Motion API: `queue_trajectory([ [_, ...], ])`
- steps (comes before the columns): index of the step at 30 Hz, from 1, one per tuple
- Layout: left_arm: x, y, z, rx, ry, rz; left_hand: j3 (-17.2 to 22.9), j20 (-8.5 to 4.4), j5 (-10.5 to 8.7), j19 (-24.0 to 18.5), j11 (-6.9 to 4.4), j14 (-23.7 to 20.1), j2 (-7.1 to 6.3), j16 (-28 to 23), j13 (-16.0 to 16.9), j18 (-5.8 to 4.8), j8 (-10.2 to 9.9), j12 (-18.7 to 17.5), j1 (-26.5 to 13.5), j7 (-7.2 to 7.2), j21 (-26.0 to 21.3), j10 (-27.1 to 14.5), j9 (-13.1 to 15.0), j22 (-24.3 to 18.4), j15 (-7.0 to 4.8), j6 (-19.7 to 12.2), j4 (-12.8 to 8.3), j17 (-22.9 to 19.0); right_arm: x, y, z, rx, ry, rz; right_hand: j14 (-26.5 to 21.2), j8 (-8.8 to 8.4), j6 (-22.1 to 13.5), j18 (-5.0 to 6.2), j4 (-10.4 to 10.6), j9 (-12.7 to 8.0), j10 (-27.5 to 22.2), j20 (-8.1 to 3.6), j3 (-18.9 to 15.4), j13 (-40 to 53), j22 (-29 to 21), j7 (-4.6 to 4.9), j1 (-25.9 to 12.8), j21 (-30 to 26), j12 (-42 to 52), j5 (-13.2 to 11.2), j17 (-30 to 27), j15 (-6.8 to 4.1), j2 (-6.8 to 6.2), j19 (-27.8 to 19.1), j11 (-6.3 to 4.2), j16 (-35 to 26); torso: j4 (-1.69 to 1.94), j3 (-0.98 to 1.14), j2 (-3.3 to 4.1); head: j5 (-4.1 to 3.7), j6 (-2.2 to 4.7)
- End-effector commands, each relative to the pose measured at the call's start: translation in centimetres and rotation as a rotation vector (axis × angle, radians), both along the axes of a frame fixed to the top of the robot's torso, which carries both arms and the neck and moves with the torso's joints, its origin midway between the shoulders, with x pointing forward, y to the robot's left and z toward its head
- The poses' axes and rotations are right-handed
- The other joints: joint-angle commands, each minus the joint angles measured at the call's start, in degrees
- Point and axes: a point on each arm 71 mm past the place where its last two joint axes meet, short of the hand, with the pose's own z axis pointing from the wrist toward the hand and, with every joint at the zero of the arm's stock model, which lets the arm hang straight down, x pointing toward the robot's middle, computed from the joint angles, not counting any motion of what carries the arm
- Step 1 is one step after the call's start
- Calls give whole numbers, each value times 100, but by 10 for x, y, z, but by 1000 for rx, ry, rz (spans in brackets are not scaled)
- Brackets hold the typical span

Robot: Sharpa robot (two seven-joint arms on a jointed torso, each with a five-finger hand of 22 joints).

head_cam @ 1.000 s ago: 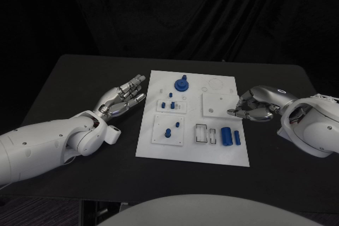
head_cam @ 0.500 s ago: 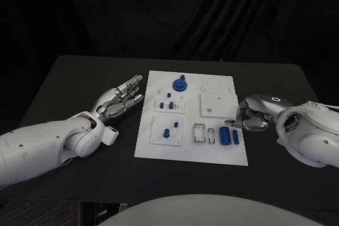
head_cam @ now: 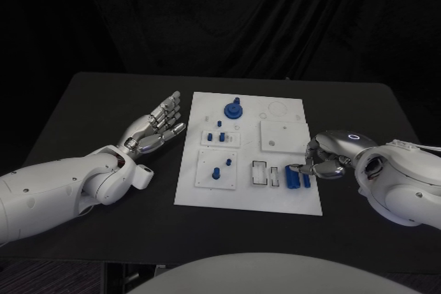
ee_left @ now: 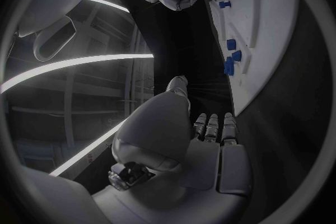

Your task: Assemble the parts on the task board

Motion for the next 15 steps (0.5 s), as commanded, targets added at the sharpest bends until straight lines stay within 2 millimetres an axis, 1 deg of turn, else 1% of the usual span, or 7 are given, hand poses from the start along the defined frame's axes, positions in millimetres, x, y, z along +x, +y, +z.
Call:
queue_trajectory([
  [1, -5, -2, 14, -103, -172, -47, 30, 61, 21, 0, -55, -10, 8, -39, -9, -66, -27, -9, 72, -40, -23, -4, -9, -7, 47, 6, -9, -7, -1, 1, -1, -28, -10, -9, 581, 16, -48, -42, 9, 13, 596, -46, 22, 1507, 1508, -1, -61, 15, 14, 27, 1444, -44, -4, 595, -48, 10, -2, -4, 0, -20, -1],
  [4, -5, -2, 13, -104, -167, -51, 33, 66, 22, 1, -45, -10, 10, -39, -10, -66, -25, -11, 76, -34, -22, -11, -8, -6, 52, 12, -12, -7, -2, 4, -2, -24, -10, -3, 581, 15, -52, -42, 8, 16, 596, -46, 24, 1507, 1508, -1, -60, 15, 14, 27, 1439, -44, -2, 595, -47, 9, 0, 0, 0, -26, -1],
  [7, -5, -3, 13, -104, -161, -54, 49, 89, 25, 3, 18, -10, 21, -39, -12, -55, -20, -13, 95, 65, -21, -20, -4, -5, 61, 23, -17, -7, -2, 5, -3, -22, -10, 2, 579, 14, -59, -42, 6, 32, 596, -47, 40, 1507, 1508, -1, -50, 15, 14, 27, 1432, -44, 19, 595, -47, 6, 1, 3, -2, -29, -1],
  [11, -5, -3, 12, -104, -155, -57, 62, 101, 40, 5, 57, -10, 24, -39, -12, -48, -18, -13, 115, 135, -20, -23, -2, -3, 67, 32, -24, -7, -3, 6, -6, -23, -2, 7, 577, 16, -59, -42, 3, 41, 596, -47, 49, 1507, 1508, -2, -38, 15, 14, 26, 1422, -44, 26, 595, -48, 2, 4, 1, -5, -30, -1],
  [14, -4, -3, 12, -104, -149, -61, 82, 120, 53, 6, 92, -10, 26, -39, -13, -42, -12, -14, 147, 232, -19, -26, 4, -2, 83, 68, -36, -7, -3, 8, -9, -22, 6, 12, 577, 13, -64, -42, 1, 52, 596, -47, 62, 1507, 1508, -2, -20, 15, 14, 24, 1419, -43, 39, 595, -48, 1, 0, 2, -4, -22, -1],
  [15, -4, -3, 12, -104, -146, -63, 101, 133, 75, 7, 98, -10, 27, -39, -15, -45, -7, -16, 177, 296, -19, -35, 8, -3, 100, 98, -51, -7, -4, 8, -10, -22, 8, 14, 576, 11, -66, -42, 0, 57, 596, -47, 69, 1507, 1508, -2, -10, 15, 14, 22, 1417, -43, 46, 595, -48, 0, -2, 2, -5, -23, -1],
])
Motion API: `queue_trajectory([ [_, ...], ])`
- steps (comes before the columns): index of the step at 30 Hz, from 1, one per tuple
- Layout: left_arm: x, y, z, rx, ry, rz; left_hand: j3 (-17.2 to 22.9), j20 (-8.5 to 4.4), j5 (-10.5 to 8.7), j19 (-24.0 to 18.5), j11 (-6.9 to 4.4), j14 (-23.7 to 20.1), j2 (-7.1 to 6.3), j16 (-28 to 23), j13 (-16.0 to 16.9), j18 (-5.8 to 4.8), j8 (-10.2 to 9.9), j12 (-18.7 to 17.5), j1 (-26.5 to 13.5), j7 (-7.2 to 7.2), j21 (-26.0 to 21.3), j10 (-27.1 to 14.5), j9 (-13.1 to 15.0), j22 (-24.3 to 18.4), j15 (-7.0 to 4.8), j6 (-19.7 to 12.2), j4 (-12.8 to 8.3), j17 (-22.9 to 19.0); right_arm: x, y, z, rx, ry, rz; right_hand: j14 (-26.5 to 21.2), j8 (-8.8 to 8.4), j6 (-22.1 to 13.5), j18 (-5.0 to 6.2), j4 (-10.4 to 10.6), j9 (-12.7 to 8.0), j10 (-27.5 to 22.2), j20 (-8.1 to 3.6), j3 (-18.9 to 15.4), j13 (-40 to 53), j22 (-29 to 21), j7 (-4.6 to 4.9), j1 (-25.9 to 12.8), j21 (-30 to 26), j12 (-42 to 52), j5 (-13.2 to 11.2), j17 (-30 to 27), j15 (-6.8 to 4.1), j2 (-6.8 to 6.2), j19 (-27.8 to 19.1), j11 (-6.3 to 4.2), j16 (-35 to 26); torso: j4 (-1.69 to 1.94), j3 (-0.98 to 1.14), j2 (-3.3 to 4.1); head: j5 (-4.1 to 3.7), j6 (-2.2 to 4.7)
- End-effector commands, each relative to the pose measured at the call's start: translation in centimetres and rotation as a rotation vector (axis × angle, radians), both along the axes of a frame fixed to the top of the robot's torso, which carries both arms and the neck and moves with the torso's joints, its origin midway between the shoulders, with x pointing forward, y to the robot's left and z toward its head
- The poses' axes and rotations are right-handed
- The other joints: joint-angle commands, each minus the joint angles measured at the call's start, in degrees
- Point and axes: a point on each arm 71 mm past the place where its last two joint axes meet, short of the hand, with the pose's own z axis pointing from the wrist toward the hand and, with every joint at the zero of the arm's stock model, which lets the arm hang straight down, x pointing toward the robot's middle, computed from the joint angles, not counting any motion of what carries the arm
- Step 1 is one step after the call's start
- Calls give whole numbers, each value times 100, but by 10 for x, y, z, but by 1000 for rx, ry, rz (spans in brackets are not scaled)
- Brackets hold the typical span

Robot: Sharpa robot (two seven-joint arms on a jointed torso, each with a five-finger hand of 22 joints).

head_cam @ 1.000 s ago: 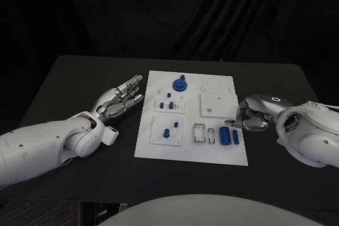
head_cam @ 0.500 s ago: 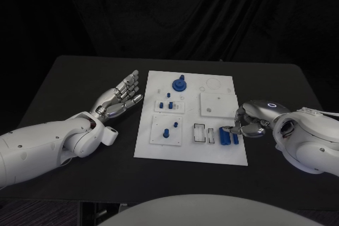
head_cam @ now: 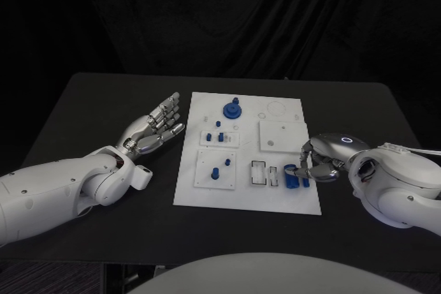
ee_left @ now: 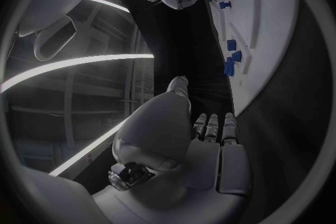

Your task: Assemble the parts on the task board

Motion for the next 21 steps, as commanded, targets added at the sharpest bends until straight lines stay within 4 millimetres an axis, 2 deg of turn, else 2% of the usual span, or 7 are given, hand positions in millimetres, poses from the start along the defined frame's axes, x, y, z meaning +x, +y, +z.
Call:
queue_trajectory([
  [1, -4, -3, 12, -103, -145, -59, 60, 56, 51, 6, 54, -10, -6, -39, -9, -48, -5, -16, 99, 127, -20, -13, 10, -6, 63, 34, -7, -9, -1, 1, -3, -14, 2, -5, 576, 11, -31, -43, -1, 15, 596, -47, 41, 1508, 1509, 3, -2, 15, 15, 21, 1416, -43, 48, 595, -48, 0, -3, 0, -3, 10, -1],
  [11, -4, -3, 11, -104, -134, -66, 80, 66, 70, 8, 55, -10, -3, -39, -12, -52, -2, -19, 125, 172, -19, -25, 12, -5, 83, 55, -17, -9, 0, 4, -11, -32, 5, 7, 574, 5, -28, -43, -6, 44, 596, -47, 76, 1508, 1509, 0, 71, 15, 15, 12, 1406, -43, 73, 595, -49, -4, 8, -11, -7, 23, -1],
  [21, -4, -4, 10, -105, -126, -72, 89, 75, 77, 9, 60, -10, -2, -39, -11, -57, -2, -18, 136, 184, -18, -24, 13, -3, 97, 61, -23, -9, 2, 6, -17, -65, 9, 19, 569, -21, -36, -36, -7, 48, 596, -46, 101, 1508, 1500, 5, 99, -7, 15, 2, 1379, -42, 112, 582, -47, -14, 13, 1, 1, 26, -1],
])
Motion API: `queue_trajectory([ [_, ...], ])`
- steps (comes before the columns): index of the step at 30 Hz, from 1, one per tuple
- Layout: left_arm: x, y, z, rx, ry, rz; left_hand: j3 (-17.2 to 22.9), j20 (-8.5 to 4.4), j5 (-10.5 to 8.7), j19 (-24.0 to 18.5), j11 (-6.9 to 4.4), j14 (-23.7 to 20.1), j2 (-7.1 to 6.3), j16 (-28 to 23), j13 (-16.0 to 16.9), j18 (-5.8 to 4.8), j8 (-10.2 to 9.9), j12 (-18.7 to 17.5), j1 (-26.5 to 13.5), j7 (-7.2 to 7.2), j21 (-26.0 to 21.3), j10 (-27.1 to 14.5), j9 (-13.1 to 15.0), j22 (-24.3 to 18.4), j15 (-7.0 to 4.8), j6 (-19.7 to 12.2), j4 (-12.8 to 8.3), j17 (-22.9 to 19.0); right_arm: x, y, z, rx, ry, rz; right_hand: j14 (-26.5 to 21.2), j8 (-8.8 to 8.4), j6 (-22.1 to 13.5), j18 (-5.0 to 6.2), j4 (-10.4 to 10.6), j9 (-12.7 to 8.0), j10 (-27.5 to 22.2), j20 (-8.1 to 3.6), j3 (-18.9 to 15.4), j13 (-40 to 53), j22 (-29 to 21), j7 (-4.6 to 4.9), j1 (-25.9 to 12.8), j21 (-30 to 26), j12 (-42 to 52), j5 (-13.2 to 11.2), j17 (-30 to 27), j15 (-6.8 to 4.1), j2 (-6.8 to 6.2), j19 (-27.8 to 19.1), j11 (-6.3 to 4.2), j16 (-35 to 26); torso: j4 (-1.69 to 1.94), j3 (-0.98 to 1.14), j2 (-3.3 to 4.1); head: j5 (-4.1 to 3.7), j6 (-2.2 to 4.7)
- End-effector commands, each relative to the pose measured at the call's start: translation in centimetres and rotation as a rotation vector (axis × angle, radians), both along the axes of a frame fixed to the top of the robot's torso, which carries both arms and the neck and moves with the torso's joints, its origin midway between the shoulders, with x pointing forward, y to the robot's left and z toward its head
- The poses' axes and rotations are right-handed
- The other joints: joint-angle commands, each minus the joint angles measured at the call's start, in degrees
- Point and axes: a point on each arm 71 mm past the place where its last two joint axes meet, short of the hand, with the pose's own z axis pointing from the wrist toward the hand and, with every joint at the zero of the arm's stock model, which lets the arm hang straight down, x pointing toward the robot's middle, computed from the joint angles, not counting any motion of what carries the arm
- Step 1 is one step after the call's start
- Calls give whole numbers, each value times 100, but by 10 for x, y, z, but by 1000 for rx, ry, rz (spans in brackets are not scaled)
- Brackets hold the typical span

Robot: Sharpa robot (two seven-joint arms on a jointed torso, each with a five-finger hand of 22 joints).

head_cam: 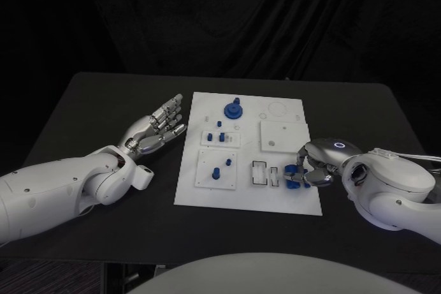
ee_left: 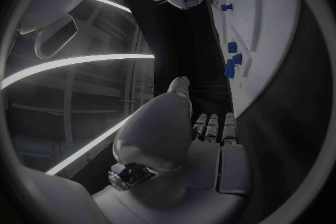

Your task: Assemble the parts on the task board

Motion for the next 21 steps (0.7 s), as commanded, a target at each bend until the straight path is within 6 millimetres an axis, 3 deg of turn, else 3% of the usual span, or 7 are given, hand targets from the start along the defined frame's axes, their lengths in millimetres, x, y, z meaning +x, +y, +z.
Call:
queue_trajectory([
  [1, -4, -3, 11, -99, -135, -52, 34, 42, 29, 9, 48, 8, 7, -39, -6, -62, -2, -19, 57, 57, -18, -8, 7, -3, 52, 9, 3, -5, 0, -1, -3, -40, -3, -5, 568, -26, -32, -37, 1, 5, 596, -47, 33, 1509, 1500, 0, 34, -9, 15, 1, 1375, -42, 47, 581, -46, -15, 9, 6, 4, -1, -1],
  [15, -4, -4, 9, -99, -119, -61, 68, 73, 43, 15, 77, 8, 15, -39, -6, -79, 1, -19, 87, 143, -14, -10, 10, 5, 98, 38, -9, -5, 4, 3, -11, -64, 19, 15, 559, -147, -27, -28, -10, -33, 596, -39, 104, 1509, 1488, 19, 112, -38, 15, -22, 1334, -32, 156, 564, -31, -31, -5, 11, 4, 16, -1],
  [21, -4, -4, 8, -98, -113, -63, 92, 90, 59, 18, 119, 8, 16, -39, -7, -83, 4, -19, 112, 209, -13, -12, 13, 6, 117, 62, -27, -5, 6, 5, -13, -66, 29, 21, 557, -267, 16, -24, -72, -72, 596, -29, 194, 1509, 1484, 28, 344, -49, 15, -39, 1324, -24, 217, 557, -21, -35, -9, 14, 3, 11, -1],
])
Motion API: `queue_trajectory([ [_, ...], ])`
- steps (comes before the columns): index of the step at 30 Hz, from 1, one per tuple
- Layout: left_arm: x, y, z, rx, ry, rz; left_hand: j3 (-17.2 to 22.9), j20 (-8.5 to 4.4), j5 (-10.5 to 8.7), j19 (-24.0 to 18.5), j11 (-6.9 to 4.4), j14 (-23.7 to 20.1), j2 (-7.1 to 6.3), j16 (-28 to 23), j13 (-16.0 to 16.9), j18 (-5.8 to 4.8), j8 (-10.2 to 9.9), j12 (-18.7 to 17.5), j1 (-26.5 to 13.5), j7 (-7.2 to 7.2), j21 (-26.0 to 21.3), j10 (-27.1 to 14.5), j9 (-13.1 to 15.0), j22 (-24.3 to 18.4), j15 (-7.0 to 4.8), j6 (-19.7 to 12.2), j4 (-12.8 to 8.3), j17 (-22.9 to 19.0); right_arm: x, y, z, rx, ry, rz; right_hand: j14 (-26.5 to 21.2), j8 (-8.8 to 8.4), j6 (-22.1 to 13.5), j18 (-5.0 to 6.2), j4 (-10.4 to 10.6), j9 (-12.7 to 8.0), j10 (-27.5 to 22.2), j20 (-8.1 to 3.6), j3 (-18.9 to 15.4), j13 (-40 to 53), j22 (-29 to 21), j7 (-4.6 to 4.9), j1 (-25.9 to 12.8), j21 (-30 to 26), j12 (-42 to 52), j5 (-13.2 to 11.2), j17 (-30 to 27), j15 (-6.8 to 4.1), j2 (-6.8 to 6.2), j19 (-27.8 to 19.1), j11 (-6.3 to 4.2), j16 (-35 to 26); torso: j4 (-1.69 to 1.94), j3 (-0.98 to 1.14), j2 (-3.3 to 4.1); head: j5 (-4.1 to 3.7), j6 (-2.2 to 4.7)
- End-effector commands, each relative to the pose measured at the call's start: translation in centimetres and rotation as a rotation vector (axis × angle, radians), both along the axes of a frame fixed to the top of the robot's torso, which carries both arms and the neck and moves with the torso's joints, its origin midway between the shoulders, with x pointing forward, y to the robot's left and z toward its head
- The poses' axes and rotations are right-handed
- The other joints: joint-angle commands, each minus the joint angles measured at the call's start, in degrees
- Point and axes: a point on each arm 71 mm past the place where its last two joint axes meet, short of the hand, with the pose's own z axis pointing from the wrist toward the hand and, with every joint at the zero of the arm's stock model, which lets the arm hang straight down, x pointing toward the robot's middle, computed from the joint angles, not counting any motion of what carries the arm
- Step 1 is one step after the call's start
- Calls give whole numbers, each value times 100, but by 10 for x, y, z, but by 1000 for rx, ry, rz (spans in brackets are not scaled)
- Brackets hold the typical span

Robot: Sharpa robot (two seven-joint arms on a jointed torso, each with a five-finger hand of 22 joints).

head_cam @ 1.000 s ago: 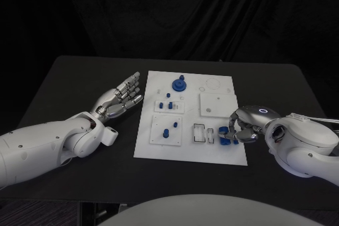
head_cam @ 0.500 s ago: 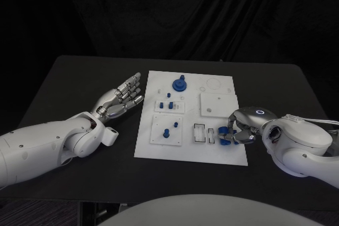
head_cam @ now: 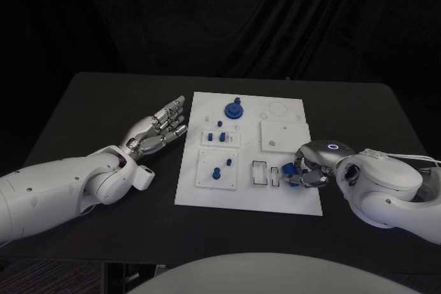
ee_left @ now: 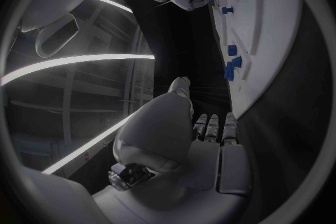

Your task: Assemble the parts on the task board

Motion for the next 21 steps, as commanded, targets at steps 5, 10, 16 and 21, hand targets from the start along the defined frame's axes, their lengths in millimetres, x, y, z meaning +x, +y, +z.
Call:
queue_trajectory([
  [5, -4, -3, 9, -94, -117, -49, 41, 40, 38, 2, 65, 5, -1, -39, -7, -85, 5, -19, 59, 76, -11, -3, 8, 9, 51, 4, -5, -6, 1, 0, -6, -16, 33, -4, 555, -126, 34, -23, -63, -40, 596, -24, 92, 1509, 1482, 39, 294, -32, 15, -44, 1312, -17, 36, 554, -11, -39, 3, -2, -1, -2, -1],
  [10, -4, -2, 9, -92, -113, -49, 47, 46, 45, 3, 75, 5, 0, -39, -7, -86, 6, -19, 64, 93, -11, -4, 9, 10, 58, 11, -9, -6, 2, 0, -8, -3, 58, -13, 556, -193, 58, -23, -153, -62, 596, -19, 140, 1509, 1481, 41, 454, -34, 15, -46, 1315, -14, 65, 553, -9, -38, -4, 2, 1, 7, -1],
  [16, -4, -2, 8, -92, -109, -51, 54, 51, 52, 3, 82, 5, 3, -39, -7, -87, 7, -19, 69, 107, -11, -4, 10, 11, 63, 19, -14, -6, 3, -1, -8, 36, 67, -26, 558, -241, 115, -23, -289, -73, 596, -21, 212, 1509, 1482, 26, 636, -32, 15, -47, 1324, -18, 129, 554, -20, -34, 0, -3, -2, 14, -1],
  [21, -4, -2, 8, -92, -106, -52, 61, 56, 55, 4, 90, 5, 5, -39, -7, -88, 7, -19, 75, 125, -10, -5, 9, 11, 69, 17, -19, -6, 2, -2, -9, 114, 101, -65, 563, -251, 196, -30, -433, -62, 596, -32, 254, 1509, 1491, -3, 773, -10, 15, -51, 1350, -34, 148, 567, -44, -24, 1, -2, -4, 21, -1],
])
